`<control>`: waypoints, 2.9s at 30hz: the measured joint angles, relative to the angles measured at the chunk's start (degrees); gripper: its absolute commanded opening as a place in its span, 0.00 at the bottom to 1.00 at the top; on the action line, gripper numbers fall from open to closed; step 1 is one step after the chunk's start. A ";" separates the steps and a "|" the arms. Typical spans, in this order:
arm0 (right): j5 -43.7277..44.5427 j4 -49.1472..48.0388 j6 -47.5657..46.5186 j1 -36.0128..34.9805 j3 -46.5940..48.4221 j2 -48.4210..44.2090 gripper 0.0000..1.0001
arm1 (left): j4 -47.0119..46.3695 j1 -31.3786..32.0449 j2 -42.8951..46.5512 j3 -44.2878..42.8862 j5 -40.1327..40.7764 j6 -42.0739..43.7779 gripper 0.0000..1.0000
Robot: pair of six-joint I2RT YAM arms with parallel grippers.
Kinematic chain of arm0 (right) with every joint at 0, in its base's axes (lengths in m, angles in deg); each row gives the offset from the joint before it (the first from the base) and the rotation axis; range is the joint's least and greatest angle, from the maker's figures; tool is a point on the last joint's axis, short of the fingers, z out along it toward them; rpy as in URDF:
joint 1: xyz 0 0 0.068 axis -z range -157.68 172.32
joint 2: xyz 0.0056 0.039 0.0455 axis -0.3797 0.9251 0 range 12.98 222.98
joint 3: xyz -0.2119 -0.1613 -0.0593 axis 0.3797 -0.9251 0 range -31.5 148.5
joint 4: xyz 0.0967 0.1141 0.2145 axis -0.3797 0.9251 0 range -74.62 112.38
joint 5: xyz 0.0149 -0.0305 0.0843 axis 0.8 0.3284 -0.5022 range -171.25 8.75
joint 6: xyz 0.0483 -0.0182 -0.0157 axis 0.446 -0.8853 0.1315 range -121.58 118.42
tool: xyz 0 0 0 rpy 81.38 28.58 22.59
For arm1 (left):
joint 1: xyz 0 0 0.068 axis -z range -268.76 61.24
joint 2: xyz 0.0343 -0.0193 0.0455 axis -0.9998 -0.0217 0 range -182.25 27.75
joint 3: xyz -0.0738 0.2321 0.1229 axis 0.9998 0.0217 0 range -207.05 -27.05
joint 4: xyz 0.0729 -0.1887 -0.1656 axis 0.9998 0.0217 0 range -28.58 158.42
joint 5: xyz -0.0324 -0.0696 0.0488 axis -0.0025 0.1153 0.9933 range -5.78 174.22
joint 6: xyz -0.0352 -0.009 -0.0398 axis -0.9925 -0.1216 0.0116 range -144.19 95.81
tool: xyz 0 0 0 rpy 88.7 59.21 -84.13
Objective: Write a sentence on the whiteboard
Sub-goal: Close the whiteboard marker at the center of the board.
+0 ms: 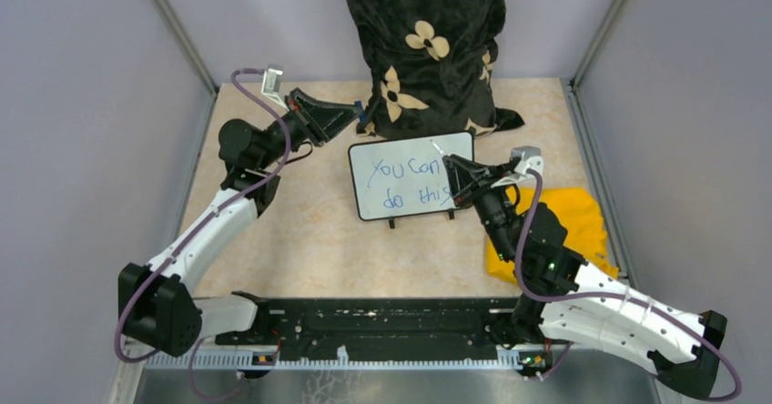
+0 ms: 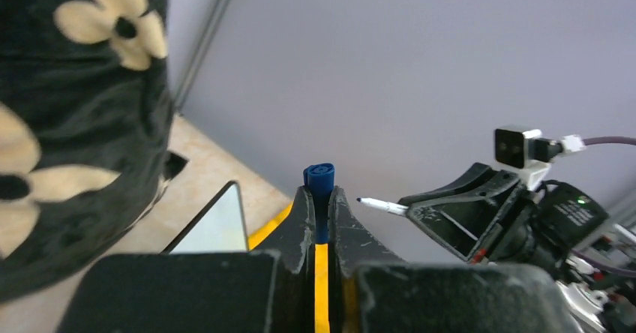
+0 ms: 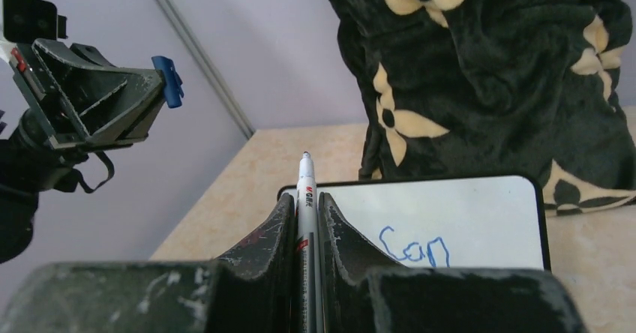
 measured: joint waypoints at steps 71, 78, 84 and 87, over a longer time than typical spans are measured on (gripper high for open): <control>-13.11 -27.69 -16.70 -2.51 17.64 15.63 0.00 | 11.78 6.99 10.47 -11.89 27.30 -9.25 0.00; -13.66 -28.63 -16.20 -2.51 17.03 17.20 0.00 | 10.69 6.05 8.28 -12.15 25.92 -11.34 0.00; -14.34 -31.08 -15.65 -2.51 17.81 18.71 0.00 | 4.98 2.49 10.43 -9.81 25.49 -18.82 0.00; -14.95 -31.71 -15.26 -2.51 19.52 20.17 0.00 | 3.26 1.62 11.96 -7.17 26.16 -23.37 0.00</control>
